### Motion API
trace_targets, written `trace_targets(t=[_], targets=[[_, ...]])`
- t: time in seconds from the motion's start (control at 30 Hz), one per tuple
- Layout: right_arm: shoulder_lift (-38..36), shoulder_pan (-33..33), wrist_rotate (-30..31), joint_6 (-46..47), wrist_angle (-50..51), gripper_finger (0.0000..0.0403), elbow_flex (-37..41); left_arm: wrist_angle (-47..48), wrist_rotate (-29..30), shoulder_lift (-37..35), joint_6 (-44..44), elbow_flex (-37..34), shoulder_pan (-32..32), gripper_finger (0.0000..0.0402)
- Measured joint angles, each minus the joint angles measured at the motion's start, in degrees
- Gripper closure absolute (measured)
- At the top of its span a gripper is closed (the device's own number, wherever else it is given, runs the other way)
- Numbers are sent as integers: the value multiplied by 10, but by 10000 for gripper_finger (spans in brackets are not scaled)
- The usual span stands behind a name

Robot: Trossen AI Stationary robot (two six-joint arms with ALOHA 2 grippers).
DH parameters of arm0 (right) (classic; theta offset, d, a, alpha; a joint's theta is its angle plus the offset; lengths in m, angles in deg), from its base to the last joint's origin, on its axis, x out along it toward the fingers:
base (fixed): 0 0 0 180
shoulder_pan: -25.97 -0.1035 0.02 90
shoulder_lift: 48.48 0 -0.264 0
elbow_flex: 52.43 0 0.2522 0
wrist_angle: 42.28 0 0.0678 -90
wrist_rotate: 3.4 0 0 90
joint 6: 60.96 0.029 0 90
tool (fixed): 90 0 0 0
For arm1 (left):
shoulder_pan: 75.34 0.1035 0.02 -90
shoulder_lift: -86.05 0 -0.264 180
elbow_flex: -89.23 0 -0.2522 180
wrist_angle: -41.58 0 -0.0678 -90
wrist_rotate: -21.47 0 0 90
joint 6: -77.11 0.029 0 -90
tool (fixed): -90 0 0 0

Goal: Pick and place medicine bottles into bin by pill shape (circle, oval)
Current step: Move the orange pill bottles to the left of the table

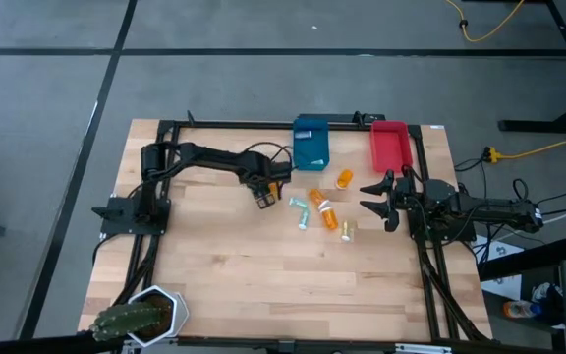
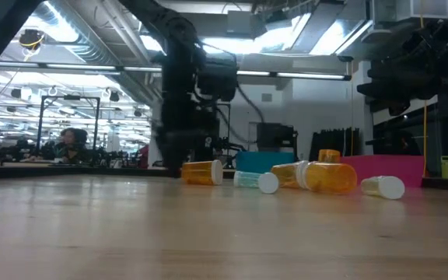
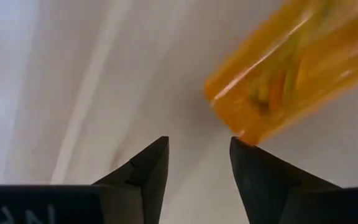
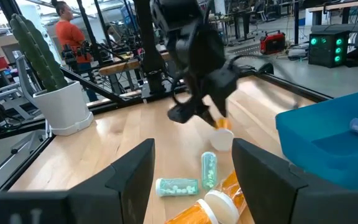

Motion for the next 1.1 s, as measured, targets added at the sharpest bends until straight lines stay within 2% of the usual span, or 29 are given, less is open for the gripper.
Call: trace_targets(t=[0.17, 0.27, 0.33, 0.4, 0.47, 0.57, 0.63, 0.7, 0.87, 1.1], targets=[[3, 0, 0, 0, 0, 186, 0, -176, -20, 5, 64, 13, -5, 237], [3, 0, 0, -2, 1, 186, 0, -255, -66, 40, 83, 42, -12, 237], [3, 0, 0, -2, 1, 186, 0, -282, -75, 75, 93, 80, -22, 237], [3, 0, 0, -1, 1, 186, 0, -252, -57, 107, 105, 131, -33, 237], [3, 0, 0, 1, 1, 186, 0, -178, -30, 120, 127, 178, -44, 237], [3, 0, -4, 1, 1, 186, 0, -79, 19, 119, 131, 230, -54, 237], [3, 0, -5, 1, 0, 186, 0, -38, 29, 114, 126, 251, -57, 237], [3, 0, -5, 0, 1, 186, 0, -38, 23, 113, 126, 262, -58, 237], [3, 0, -5, -1, 1, 186, 0, -73, -38, 137, 126, 261, -61, 237], [3, 0, -5, 0, 1, 186, 0, -108, -52, 169, 125, 260, -62, 237]])
